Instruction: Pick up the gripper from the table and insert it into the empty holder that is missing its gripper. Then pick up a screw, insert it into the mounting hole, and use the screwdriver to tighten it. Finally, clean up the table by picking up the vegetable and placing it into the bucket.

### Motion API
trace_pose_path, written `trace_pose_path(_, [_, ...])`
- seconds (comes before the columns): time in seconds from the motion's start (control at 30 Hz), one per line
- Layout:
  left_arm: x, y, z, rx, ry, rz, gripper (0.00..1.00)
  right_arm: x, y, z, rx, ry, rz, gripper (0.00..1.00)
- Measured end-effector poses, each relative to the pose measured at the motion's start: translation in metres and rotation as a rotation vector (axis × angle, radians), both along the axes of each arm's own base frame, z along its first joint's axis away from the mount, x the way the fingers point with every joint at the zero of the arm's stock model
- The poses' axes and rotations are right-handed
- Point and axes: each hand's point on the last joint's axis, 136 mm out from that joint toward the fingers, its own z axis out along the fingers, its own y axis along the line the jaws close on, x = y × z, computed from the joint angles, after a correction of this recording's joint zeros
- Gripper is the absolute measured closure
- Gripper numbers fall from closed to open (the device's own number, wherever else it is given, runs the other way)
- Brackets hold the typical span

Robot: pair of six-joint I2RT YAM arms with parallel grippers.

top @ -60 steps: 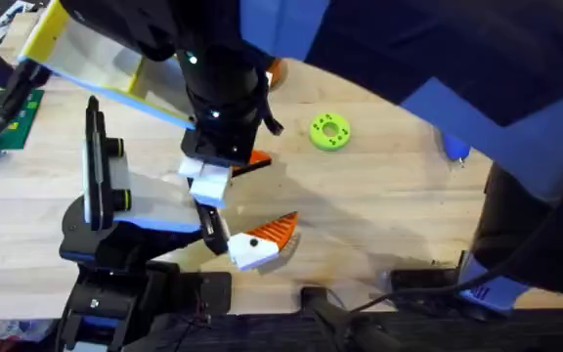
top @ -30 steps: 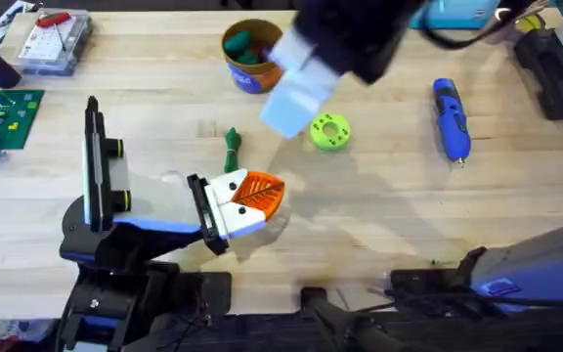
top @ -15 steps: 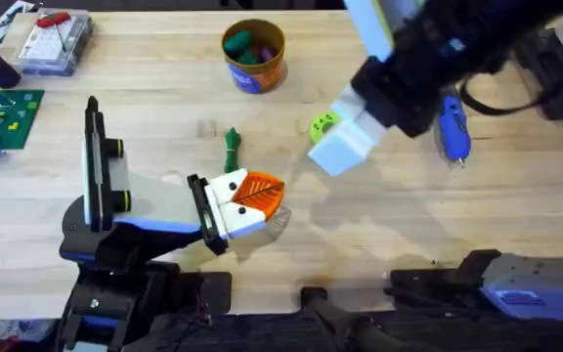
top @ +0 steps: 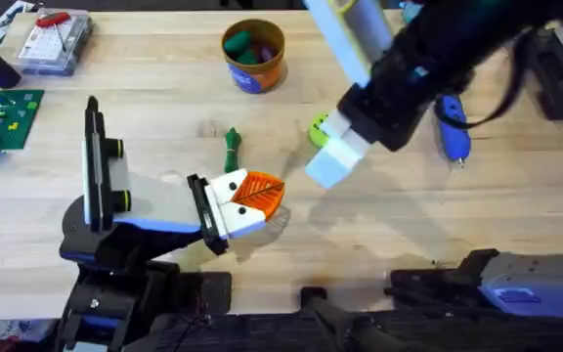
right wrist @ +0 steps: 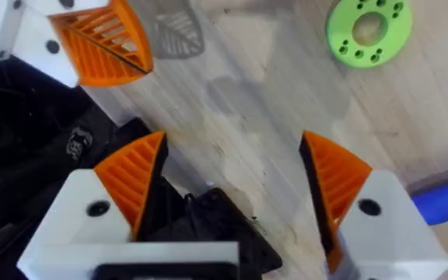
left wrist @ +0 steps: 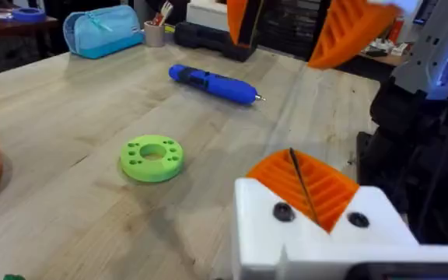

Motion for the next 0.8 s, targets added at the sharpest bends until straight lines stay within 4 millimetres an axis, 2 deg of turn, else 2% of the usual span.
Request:
trace_pose_path(0.13, [0.0, 0.0, 0.0, 0.0, 0.0, 0.0, 0.997, 0.008, 0.001, -0.01, -0.024, 0.012, -0.024, 0.006])
trace_pose_path(0.2, [0.0, 0.0, 0.0, 0.0, 0.0, 0.0, 0.997, 0.019, -0.006, -0.011, -0.043, -0.007, -0.097, 0.006])
trace_pose_path(0.33, [0.0, 0.0, 0.0, 0.0, 0.0, 0.0, 0.997, 0.042, -0.039, -0.01, -0.097, -0.031, -0.315, 0.006])
trace_pose_path(0.5, [0.0, 0.0, 0.0, 0.0, 0.0, 0.0, 0.997, 0.057, -0.087, -0.001, -0.143, -0.069, -0.562, 0.006])
trace_pose_path(0.8, [0.0, 0.0, 0.0, 0.0, 0.0, 0.0, 0.997, 0.048, -0.145, 0.025, -0.188, -0.164, -0.752, 0.006])
